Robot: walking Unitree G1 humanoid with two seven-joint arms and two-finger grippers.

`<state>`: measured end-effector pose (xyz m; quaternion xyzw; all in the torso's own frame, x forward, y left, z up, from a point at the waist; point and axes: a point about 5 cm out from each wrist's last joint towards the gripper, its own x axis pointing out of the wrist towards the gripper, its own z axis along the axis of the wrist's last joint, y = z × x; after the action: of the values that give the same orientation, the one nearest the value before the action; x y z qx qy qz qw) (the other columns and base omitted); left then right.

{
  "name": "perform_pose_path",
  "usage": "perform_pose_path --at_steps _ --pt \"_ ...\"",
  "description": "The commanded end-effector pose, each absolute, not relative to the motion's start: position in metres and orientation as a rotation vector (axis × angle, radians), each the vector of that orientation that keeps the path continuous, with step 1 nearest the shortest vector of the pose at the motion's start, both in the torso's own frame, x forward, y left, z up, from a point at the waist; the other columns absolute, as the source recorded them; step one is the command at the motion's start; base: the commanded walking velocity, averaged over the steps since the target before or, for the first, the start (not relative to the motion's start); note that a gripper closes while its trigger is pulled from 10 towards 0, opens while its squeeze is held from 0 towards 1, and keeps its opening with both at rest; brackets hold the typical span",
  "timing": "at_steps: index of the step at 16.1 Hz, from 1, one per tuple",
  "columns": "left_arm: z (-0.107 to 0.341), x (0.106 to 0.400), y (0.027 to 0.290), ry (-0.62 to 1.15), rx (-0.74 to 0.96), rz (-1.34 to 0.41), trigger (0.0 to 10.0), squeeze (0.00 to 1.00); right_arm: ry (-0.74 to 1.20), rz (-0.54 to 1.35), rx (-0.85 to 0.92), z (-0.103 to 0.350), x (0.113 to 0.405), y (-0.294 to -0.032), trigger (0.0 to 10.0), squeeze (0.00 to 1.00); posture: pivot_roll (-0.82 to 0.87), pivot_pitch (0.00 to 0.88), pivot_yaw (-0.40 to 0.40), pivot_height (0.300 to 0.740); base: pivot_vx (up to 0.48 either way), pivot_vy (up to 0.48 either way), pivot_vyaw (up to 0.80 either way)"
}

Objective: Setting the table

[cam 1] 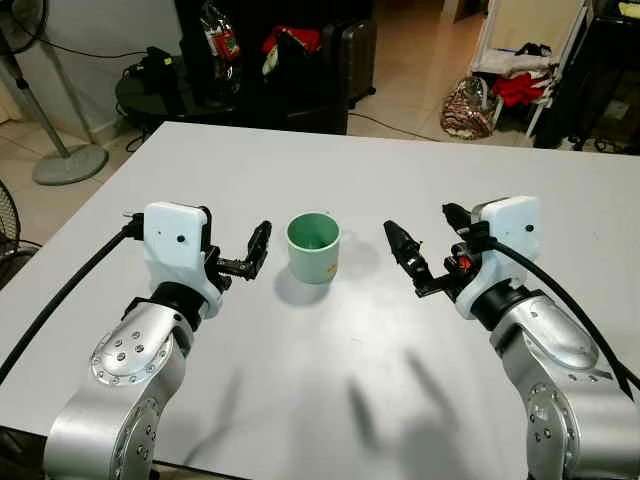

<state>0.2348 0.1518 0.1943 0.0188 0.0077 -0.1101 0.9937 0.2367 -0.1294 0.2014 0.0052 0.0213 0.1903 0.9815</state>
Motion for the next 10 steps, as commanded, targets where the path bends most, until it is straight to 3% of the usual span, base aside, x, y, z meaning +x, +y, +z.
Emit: perform_pose_path --at_steps 1,10 --pt "0.1943 0.2342 0.1543 0.028 0.056 -0.202 10.0 0.0 0.054 0.391 0.03 0.1979 0.2352 -0.1282 10.0 0.0 -0.11 0.0 0.069 0.74 0.0 0.0 0.0" --pt "0.192 0.2368 0.1542 0.043 0.067 -0.198 10.0 0.0 0.06 0.391 0.058 0.1954 0.2322 -0.1238 10.0 0.0 -0.11 0.0 0.065 0.74 0.0 0.0 0.0"
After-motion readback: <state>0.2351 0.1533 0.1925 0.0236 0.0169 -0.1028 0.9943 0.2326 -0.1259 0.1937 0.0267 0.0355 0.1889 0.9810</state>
